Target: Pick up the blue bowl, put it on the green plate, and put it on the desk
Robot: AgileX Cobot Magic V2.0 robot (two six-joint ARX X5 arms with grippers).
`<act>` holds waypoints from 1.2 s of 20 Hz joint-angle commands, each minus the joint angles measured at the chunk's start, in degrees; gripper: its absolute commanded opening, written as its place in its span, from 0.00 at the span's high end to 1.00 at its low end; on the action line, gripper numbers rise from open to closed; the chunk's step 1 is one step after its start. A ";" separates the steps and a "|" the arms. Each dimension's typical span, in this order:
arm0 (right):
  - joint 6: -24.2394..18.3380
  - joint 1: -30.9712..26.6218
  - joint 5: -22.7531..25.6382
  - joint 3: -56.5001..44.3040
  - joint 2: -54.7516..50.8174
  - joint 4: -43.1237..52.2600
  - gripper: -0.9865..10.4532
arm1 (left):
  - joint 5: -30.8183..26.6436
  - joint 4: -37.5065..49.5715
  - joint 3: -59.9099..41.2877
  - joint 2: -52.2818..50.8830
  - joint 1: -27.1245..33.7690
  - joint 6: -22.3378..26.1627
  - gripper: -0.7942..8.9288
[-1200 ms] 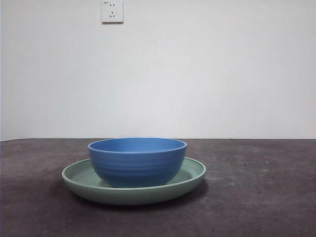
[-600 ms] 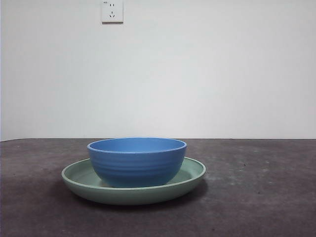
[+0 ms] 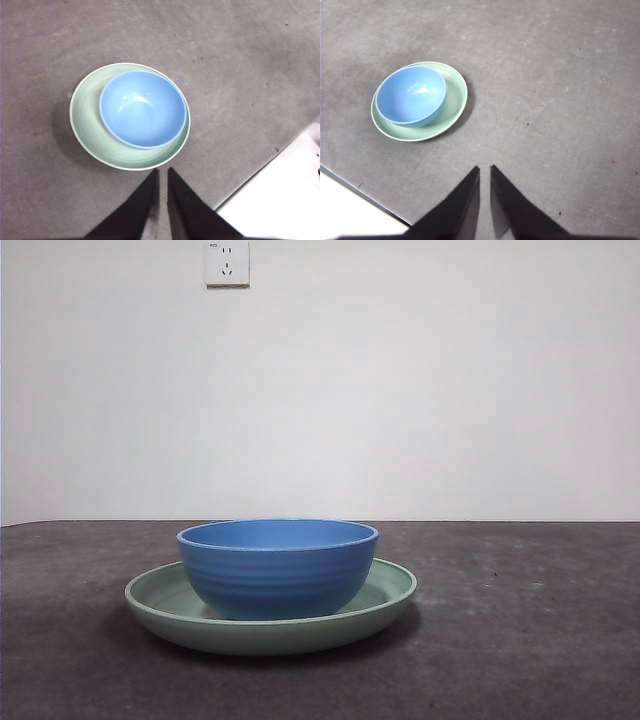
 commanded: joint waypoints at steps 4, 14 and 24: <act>-0.48 0.42 0.20 0.39 0.22 0.61 0.89 | 1.44 6.78 -7.39 -2.56 10.60 0.13 0.89; -0.50 0.42 0.22 0.39 0.22 0.61 0.89 | -1.25 47.32 -50.53 -32.96 33.75 7.28 0.89; -0.48 0.42 0.17 0.39 0.22 0.61 0.89 | -10.99 46.03 -59.47 -42.12 36.39 6.27 0.89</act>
